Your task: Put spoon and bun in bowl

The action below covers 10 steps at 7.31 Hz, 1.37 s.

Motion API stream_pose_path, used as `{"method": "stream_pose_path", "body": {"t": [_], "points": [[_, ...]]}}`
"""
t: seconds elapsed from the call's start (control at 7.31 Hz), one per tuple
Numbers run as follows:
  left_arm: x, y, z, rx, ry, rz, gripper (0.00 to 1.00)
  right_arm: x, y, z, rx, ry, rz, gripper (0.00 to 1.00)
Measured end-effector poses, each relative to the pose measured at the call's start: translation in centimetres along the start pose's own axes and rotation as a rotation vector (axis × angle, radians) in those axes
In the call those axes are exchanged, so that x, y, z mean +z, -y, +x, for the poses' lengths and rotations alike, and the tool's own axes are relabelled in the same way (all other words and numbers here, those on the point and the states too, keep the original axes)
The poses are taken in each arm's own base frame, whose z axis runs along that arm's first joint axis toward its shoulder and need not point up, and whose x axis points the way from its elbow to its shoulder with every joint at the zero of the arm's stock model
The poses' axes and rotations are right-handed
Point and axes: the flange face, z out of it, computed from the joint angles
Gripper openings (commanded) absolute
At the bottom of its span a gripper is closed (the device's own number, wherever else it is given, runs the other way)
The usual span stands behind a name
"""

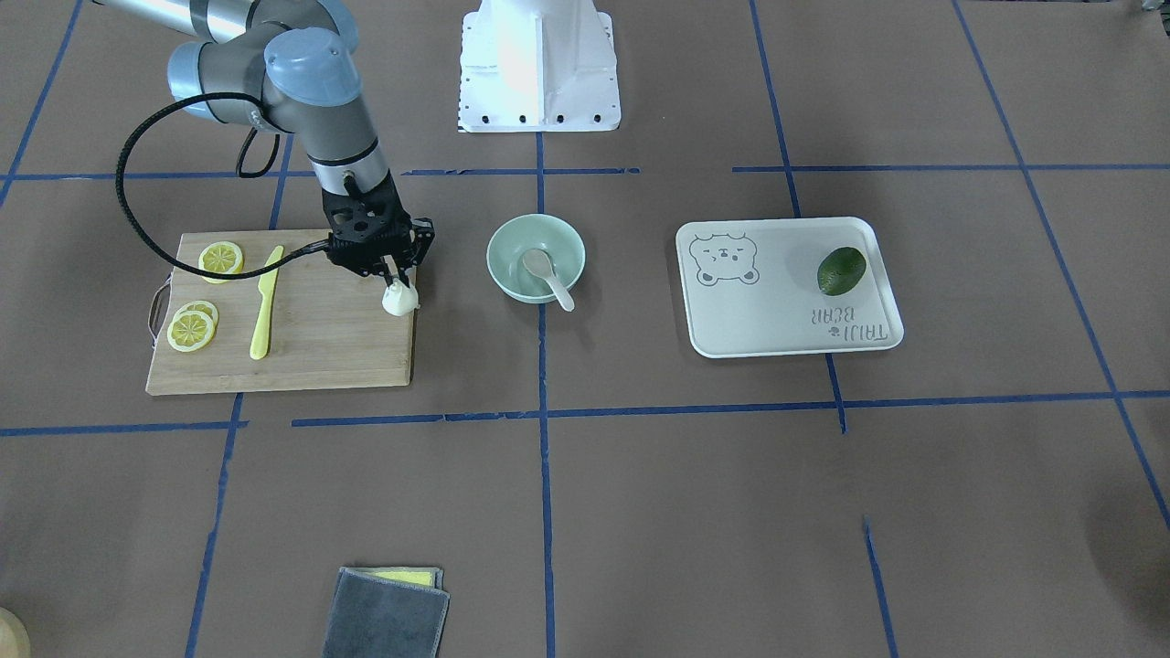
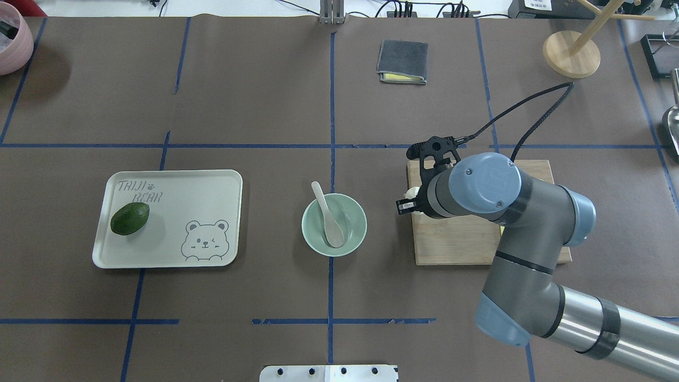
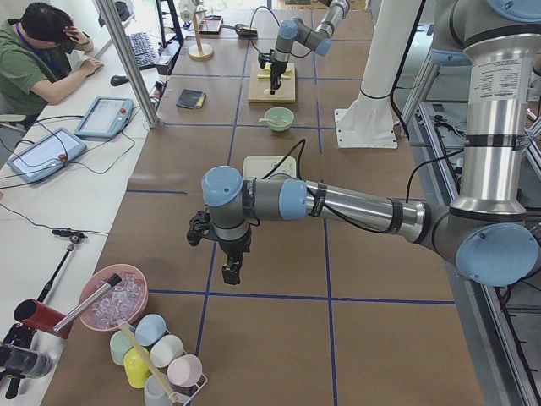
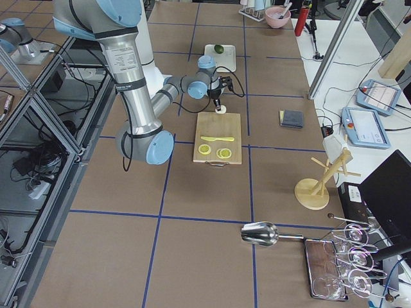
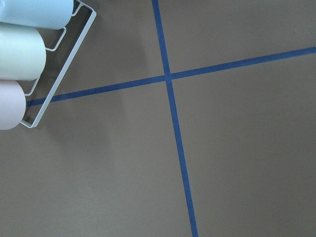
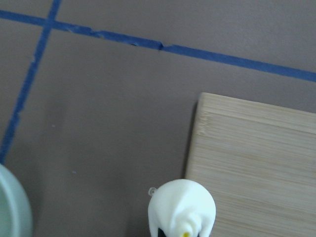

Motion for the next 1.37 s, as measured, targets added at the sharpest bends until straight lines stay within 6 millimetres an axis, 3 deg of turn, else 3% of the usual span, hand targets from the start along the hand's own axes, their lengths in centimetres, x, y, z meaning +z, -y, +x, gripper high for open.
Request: {"method": "stream_pose_path", "body": {"t": [0.14, 0.27, 0.41, 0.55, 0.82, 1.09, 1.37], "points": [[0.0, 0.0, 0.0, 0.0, 0.0, 0.0, 1.0, -1.7, 0.8, -4.6, 0.03, -0.001, -0.005, 0.0], [0.1, 0.0, 0.0, -0.001, 0.0, -0.001, 1.0, -2.8, 0.7, -8.8, 0.049, -0.006, -0.001, 0.17], [0.1, 0.0, -0.1, -0.001, 0.0, -0.001, 1.0, -3.0, 0.1, -11.6, 0.06, -0.011, 0.002, 0.54], [0.1, 0.0, -0.1, -0.001, -0.001, -0.001, 1.0, -2.7, -0.8, -13.3, 0.061, -0.015, 0.001, 1.0], [0.1, 0.0, 0.0, -0.001, -0.001, -0.001, 1.0, -2.2, -2.4, -15.0, 0.044, -0.027, 0.018, 1.0], [0.0, 0.1, 0.0, 0.0, -0.002, 0.0, 1.0, -2.4, -2.9, -15.4, 0.036, -0.027, 0.031, 1.0], [0.0, 0.1, 0.0, 0.0, -0.001, 0.0, 1.0, -4.2, -2.4, -14.9, 0.03, -0.019, 0.029, 1.0]]}}
